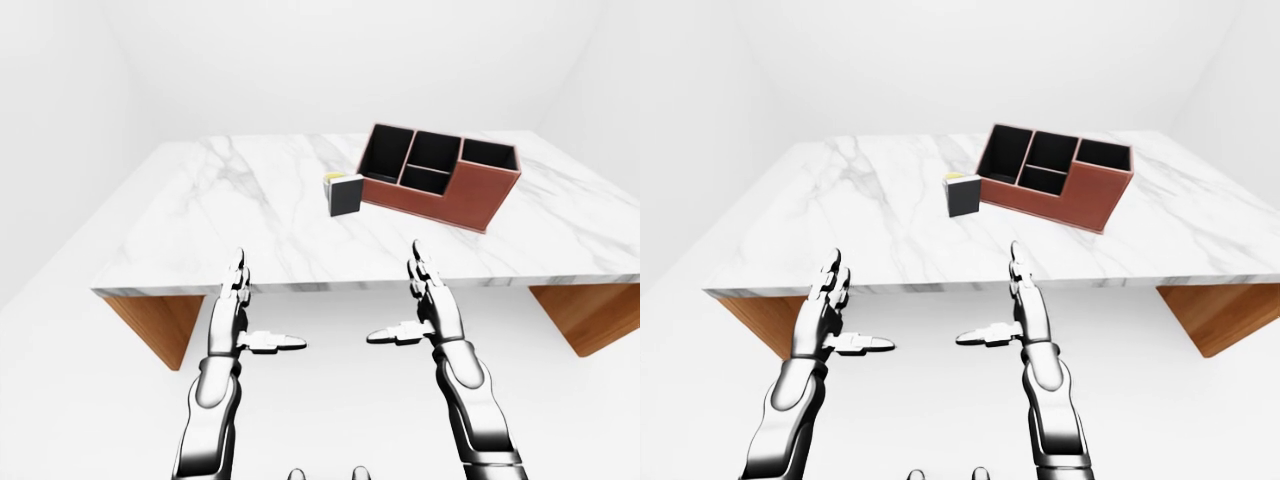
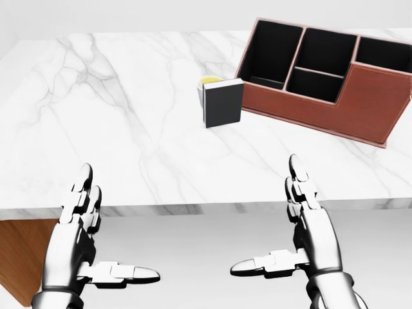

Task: Pick up the book and place it in the caddy.

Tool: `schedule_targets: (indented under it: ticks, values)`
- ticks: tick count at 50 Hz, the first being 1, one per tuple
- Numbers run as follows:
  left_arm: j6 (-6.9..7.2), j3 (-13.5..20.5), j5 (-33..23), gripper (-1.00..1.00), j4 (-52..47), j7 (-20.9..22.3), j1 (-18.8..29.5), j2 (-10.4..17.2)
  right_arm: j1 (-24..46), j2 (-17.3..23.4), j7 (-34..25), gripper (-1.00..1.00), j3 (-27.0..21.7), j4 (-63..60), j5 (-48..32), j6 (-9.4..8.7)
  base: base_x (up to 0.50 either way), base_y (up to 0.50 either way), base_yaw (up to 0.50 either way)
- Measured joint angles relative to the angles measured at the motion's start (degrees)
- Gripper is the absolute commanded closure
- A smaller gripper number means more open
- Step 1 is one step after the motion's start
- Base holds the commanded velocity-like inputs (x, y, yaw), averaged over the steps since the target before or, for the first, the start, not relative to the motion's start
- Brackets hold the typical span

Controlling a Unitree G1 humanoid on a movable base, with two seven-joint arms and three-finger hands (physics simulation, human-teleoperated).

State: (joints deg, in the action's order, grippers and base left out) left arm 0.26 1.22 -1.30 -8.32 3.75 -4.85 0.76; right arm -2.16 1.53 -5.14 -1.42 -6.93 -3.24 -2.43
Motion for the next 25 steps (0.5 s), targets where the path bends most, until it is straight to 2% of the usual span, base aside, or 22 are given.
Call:
schedule_targets:
  ticks: [9,11,15,19,25]
  values:
    - [0.27,0.2,0.4,-1.00,-0.1,0.4,-0.2,0.2,0.4,-0.2,-0.1,-1.00,0.3,-1.2,-1.2,-1.88,0.01,0.04,0.00]
    - [0.84,0.3,0.9,-1.00,-0.2,0.8,0.0,0.2,0.6,-0.2,-0.3,-1.00,0.2,-1.8,-1.3,-2.57,0.00,0.00,0.00]
    - [2.46,0.6,1.5,-1.00,-0.6,1.4,0.6,0.4,1.3,0.0,-0.6,-1.00,0.2,-3.1,-1.5,-2.57,0.00,0.00,0.00]
    - [4.72,0.9,1.8,-1.00,-1.7,2.4,1.6,0.8,2.6,0.6,-1.6,-1.00,0.3,-4.6,-2.5,-2.57,0.00,0.00,0.00]
    - [4.74,1.4,1.7,-1.00,-3.7,3.7,3.2,1.4,5.0,1.5,-3.8,-1.00,0.1,-6.5,-4.4,-2.57,0.00,0.00,0.00]
